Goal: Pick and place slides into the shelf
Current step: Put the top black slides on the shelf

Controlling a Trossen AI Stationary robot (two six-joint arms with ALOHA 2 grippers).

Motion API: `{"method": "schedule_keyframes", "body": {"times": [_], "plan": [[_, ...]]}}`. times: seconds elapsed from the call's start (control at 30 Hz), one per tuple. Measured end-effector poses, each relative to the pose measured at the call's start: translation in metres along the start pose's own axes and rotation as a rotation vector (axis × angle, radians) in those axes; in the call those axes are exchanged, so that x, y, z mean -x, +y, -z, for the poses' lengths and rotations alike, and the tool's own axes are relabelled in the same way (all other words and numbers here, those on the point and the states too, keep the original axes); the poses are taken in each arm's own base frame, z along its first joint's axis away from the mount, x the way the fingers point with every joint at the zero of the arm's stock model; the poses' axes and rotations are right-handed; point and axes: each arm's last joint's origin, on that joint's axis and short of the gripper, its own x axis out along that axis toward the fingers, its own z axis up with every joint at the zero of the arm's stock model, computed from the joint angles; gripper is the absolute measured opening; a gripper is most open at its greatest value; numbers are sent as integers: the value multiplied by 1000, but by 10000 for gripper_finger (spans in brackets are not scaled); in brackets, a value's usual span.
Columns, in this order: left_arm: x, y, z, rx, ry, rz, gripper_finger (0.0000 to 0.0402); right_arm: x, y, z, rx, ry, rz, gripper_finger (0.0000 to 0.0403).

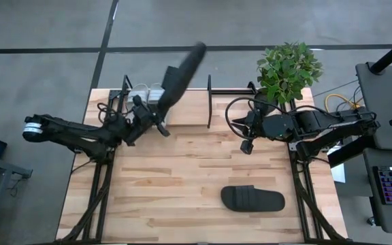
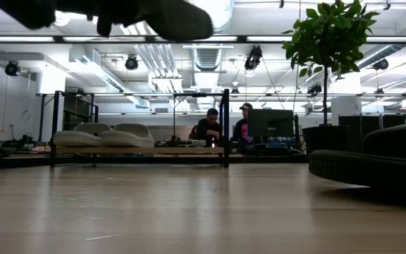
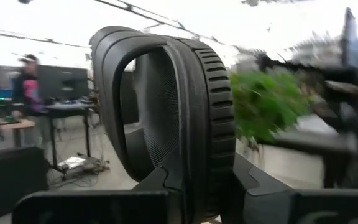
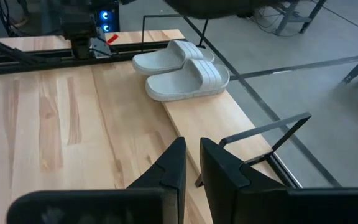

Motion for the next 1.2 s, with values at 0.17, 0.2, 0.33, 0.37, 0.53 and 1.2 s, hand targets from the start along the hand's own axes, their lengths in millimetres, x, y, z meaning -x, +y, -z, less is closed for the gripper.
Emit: {"method": "schedule_keyframes", "body": {"times": [0.17,0.2,0.33,0.37,0.53,1.2], "plan": [[2,13,18,62,-117,-86,27,-1,0,2,3,5,1,38],[2,13,22,53,-119,-115,27,-1,1,2,4,7,1,38],[-1,13,43,-58,-34,-327,27,-3,1,4,3,8,2,38],[-2,12,47,-90,-10,-373,26,-4,1,5,2,12,2,38],[-13,2,54,-283,91,-504,26,-6,3,10,3,25,5,38],[-27,-48,102,-901,530,-612,26,-8,3,12,-13,23,32,38]]}}
